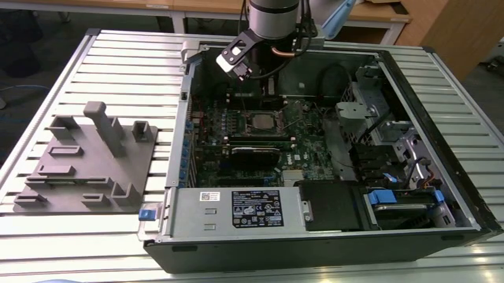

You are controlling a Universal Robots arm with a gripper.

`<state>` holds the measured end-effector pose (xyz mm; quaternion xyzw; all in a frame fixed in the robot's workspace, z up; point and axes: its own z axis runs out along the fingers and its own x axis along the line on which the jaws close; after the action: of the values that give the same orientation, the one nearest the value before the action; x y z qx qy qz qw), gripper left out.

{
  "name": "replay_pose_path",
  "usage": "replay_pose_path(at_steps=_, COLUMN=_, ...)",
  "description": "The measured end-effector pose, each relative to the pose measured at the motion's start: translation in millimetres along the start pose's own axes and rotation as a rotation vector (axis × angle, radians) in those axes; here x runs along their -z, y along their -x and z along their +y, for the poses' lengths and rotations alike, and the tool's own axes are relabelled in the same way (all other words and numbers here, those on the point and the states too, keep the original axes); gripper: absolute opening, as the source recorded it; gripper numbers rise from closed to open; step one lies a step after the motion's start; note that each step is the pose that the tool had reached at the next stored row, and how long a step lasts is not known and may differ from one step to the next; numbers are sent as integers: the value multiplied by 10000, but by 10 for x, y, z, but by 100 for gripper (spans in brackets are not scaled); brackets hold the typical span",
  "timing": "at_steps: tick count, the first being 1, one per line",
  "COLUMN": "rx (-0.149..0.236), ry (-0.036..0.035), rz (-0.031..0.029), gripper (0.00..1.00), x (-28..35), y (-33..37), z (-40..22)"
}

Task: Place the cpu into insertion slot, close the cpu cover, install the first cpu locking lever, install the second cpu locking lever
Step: 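Close the cpu cover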

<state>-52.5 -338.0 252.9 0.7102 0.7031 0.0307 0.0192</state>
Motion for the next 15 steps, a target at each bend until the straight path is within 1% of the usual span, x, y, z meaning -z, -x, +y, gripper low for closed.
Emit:
replay_pose_path(at_steps=7, rx=0, ry=1, rz=2, gripper=11, x=43, y=-1, z=3)
replay_pose_path(at_steps=10, rx=3, ry=2, rz=5, gripper=11, x=44, y=-1, z=6)
replay_pose_path(at_steps=12, rx=1, ry=0, rz=2, gripper=11, x=44, y=-1, z=21)
replay_pose_path(at_steps=15, rx=1, ry=1, rz=3, gripper=11, x=40, y=-2, z=69)
